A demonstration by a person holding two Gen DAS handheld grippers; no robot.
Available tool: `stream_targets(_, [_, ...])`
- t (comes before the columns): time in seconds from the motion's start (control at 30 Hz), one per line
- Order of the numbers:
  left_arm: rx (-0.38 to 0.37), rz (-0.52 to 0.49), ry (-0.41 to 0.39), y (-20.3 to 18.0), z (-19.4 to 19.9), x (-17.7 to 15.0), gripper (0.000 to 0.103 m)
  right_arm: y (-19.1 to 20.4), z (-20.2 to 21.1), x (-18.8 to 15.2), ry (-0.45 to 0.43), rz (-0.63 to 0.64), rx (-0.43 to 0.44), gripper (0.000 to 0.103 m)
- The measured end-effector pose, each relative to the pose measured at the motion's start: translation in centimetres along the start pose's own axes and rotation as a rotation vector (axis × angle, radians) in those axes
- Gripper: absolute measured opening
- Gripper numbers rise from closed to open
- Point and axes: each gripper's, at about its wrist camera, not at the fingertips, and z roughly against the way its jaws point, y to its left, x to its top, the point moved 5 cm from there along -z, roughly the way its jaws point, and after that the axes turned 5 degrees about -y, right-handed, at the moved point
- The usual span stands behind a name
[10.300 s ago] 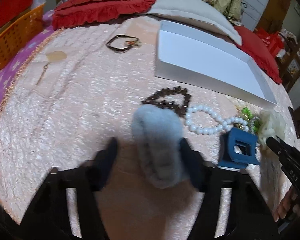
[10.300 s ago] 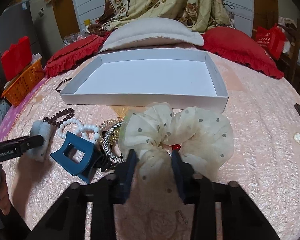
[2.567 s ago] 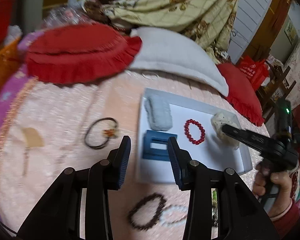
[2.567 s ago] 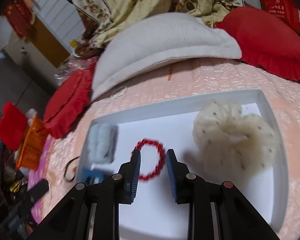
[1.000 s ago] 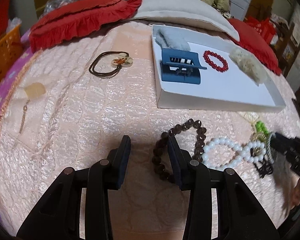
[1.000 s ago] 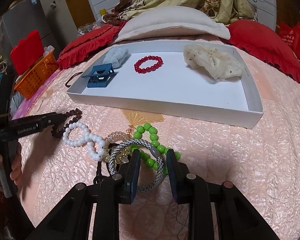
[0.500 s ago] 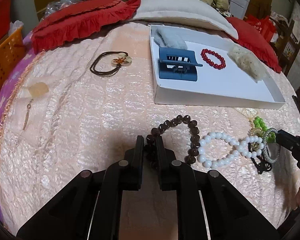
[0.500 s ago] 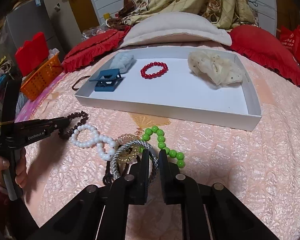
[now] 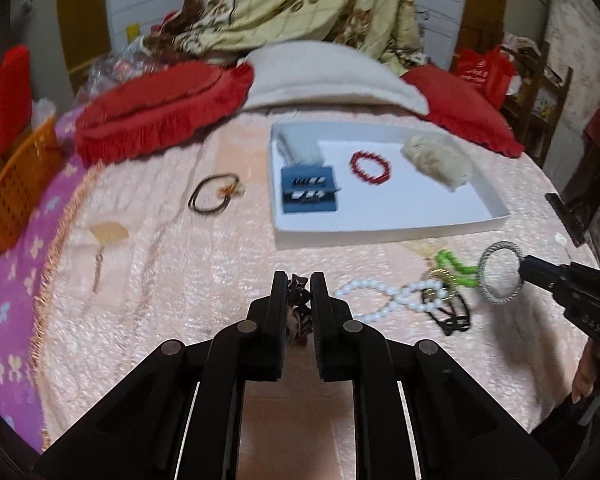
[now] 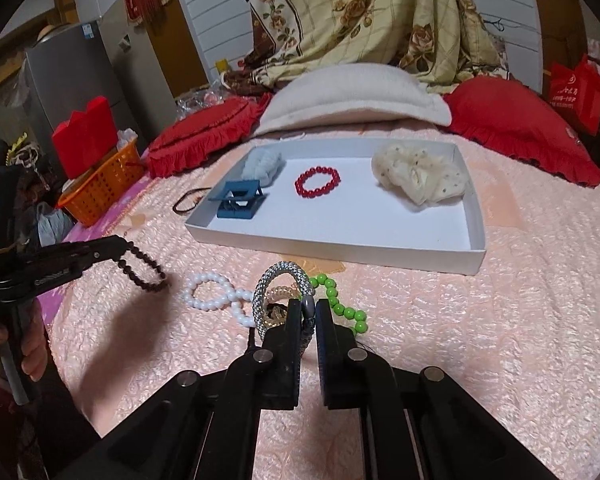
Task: Organize jewelry
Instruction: 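Grasp the dark brown bead bracelet with the left gripper while the right gripper grasps the silver braided bangle, then carry the brown bracelet and silver bangle into the box and release both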
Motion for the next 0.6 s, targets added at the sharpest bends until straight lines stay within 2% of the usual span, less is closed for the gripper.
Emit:
stream_targets(0.33, [-0.079,-0.019,-0.067,-2.9,3.3,4.6,0.01,-0.4,2.5,1.9,-0.063,-0.018,-0.005,0.006])
stream_targets(0.6, [-0.095,-0.059,-0.057,-5.6,1.3,8.0,0.01,-1.7,1.6,3.8,-0.075,-0.084,0.015,0.006])
